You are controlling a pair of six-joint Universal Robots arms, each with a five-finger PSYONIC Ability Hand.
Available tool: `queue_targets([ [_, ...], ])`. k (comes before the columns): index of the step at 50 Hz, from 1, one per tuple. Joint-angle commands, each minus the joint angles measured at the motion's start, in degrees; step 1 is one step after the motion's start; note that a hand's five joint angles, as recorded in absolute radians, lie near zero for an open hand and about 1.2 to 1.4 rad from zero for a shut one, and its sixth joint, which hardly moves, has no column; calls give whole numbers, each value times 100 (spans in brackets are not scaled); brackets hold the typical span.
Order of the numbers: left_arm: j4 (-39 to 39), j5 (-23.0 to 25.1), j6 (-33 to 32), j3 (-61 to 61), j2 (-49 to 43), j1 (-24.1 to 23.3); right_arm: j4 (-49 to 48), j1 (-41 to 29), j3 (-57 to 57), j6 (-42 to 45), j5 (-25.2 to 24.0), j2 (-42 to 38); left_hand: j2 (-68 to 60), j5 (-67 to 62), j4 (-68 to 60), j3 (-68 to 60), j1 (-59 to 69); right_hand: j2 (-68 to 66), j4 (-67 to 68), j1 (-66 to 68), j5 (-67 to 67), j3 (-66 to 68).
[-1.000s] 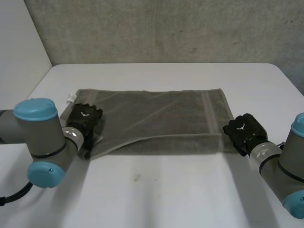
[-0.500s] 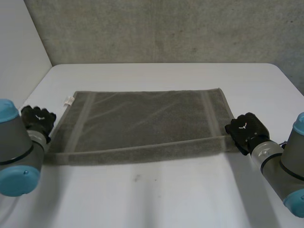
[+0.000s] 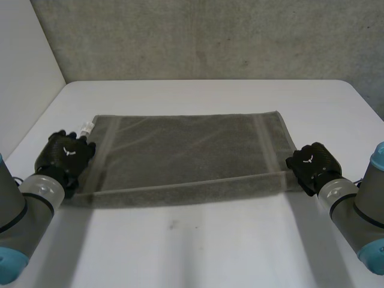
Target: Fold the towel.
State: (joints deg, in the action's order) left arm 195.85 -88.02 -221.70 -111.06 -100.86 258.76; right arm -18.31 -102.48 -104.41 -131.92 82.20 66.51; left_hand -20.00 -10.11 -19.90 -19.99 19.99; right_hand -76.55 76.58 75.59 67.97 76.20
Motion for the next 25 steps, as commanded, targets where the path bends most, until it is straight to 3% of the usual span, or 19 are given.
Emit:
queue_targets([
  [1,-214,13,4,5,-363,183,3,0,0,0,-2,-6,-434,-423,-444,-435,435,-345,342,441,203,380],
  [13,-205,224,4,242,-997,316,3,0,0,0,-2,-6,-1847,-1837,-1857,-1848,1849,-345,342,441,203,380],
  [17,-170,277,4,295,-1059,324,3,9,9,0,-2,3,-3541,-3530,-3551,-3542,3542,-345,342,441,203,380],
  [21,-170,391,4,286,-1059,324,3,9,18,0,-2,3,-4438,-4427,-4448,-4439,4439,-345,342,441,203,380],
  [23,-196,618,4,260,-1059,324,12,9,18,0,6,20,-5990,-5980,-6000,-5991,5992,-345,342,441,203,380],
  [25,-231,750,13,251,-1041,316,55,9,18,-9,6,55,-6000,-5989,-6010,-6001,6001,-345,342,441,203,380],
])
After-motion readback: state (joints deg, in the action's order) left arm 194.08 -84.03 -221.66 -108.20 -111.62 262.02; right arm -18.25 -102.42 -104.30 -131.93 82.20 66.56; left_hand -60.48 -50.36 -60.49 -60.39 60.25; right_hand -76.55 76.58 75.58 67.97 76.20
